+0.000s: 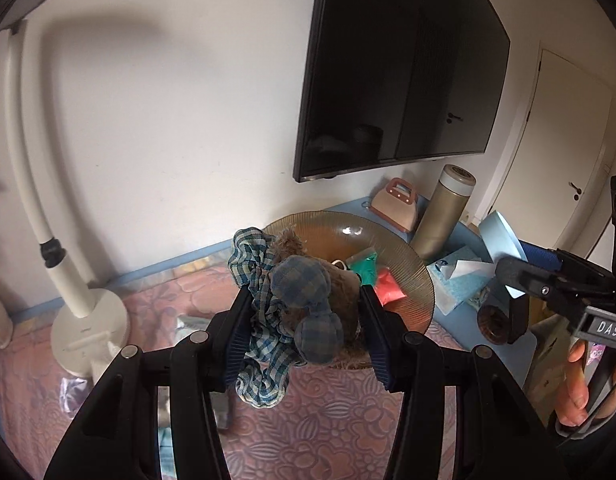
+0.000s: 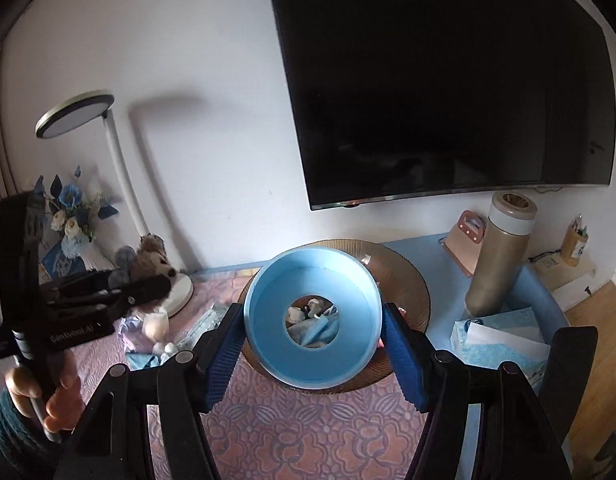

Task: Organize soft objects
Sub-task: 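Carry the scrunchie and blue ring to the amber bowl and release both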

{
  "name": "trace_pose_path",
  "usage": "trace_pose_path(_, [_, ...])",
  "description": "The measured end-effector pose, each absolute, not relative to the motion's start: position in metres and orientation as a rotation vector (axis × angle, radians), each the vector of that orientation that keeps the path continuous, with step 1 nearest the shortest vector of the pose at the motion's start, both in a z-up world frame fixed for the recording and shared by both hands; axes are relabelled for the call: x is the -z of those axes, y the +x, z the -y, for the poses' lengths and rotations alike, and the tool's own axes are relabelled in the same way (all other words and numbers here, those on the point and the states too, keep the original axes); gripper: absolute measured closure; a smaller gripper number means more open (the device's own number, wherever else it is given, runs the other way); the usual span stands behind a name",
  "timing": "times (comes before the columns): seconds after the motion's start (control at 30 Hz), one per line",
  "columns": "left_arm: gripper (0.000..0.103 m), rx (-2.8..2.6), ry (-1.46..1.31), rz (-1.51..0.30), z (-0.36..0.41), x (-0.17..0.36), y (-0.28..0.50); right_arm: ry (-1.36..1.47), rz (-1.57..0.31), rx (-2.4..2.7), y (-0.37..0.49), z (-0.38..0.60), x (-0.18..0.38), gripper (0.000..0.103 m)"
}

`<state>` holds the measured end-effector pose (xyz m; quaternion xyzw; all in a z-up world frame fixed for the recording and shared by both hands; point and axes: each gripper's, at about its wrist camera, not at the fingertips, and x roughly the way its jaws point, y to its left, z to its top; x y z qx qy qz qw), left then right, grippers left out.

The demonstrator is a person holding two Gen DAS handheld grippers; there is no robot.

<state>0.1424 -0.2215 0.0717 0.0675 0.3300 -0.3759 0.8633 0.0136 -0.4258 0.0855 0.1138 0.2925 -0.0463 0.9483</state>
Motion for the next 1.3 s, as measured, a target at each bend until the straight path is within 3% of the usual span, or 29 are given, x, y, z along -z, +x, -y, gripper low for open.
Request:
trace_pose_path(0.37, [0.052,0.835,0.162,-0.812,0.279,-0.023,0.182,0.45,-0.667,0.117,0.066,0.495,-0.048,0.036])
trace_pose_path(0.47, [0.045,0.818,0.172,-0.822,0.286,-0.018,0.188,0.482,-0.688,0.137,0.083,0.501,-0.038,0.033])
trace_pose_path(0.53, [0.025,0.805,0.176,-0.819,0.287,-0.02,0.189,0.543,-0.698,0.118,0.092,0.508,-0.031,0.025])
trace_pose_path(0.67, [0.024,0.828,0.153,-0.79,0.275,-0.032,0.185,0.613,-0.696,0.098,0.093,0.514,-0.026,0.019])
trace_pose_path(1.17, [0.02,0.687,0.114,-0.621,0.139,-0.107,0.119,0.477,-0.7,0.07,0.038,0.444,-0.051,0.017])
trace_pose_path(1.27, [0.009,0.644,0.074,-0.581,0.093,-0.12,0.101,0.448,-0.697,0.047,0.026,0.416,-0.055,0.017])
trace_pose_path(1.3, [0.0,0.63,0.059,-0.563,0.077,-0.124,0.095,0.437,-0.697,0.037,0.024,0.406,-0.056,0.017])
